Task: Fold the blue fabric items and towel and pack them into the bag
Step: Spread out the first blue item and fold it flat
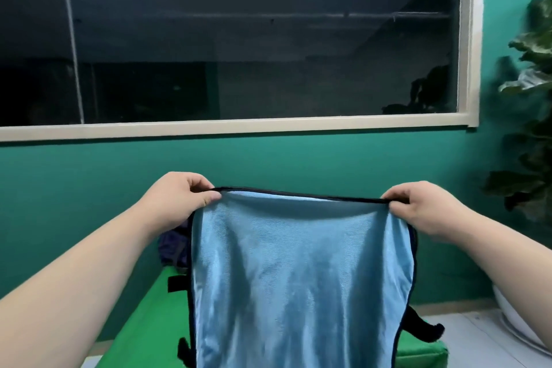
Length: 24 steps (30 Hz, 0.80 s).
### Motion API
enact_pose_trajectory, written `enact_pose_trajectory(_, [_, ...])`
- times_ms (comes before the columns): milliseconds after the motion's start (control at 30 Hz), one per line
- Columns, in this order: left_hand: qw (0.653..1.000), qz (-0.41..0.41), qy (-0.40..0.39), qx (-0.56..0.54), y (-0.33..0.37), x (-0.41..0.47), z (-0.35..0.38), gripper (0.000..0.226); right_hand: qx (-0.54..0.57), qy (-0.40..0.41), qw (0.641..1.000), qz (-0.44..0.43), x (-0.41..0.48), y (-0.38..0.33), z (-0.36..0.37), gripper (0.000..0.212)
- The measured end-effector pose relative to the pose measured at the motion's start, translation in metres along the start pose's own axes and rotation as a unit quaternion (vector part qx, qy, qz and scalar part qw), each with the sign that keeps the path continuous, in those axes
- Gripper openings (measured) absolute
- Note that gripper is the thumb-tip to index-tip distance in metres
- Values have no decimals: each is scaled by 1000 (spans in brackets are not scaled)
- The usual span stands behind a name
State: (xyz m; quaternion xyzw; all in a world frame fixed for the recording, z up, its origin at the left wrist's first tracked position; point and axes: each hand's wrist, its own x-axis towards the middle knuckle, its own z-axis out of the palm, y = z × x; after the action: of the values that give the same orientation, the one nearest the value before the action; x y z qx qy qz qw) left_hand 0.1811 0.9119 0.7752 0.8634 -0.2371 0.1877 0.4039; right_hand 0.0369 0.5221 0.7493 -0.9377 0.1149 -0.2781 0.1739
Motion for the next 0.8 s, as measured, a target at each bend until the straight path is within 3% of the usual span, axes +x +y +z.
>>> enact_pose_trajectory(233, [997, -24, -25, -72, -13, -9, -17, 11, 49, 61, 996, -38, -3, 0, 4, 16])
enact_pose_trajectory(567, [997, -27, -34, -68, -22, -6, -19, 10, 10, -114, 991, -73, -6, 8, -5, 15])
enact_pose_trajectory(800, [994, -29, -48, -93, -28, -2, -7, 10, -1, -81, 996, -37, -2, 23, 2, 16])
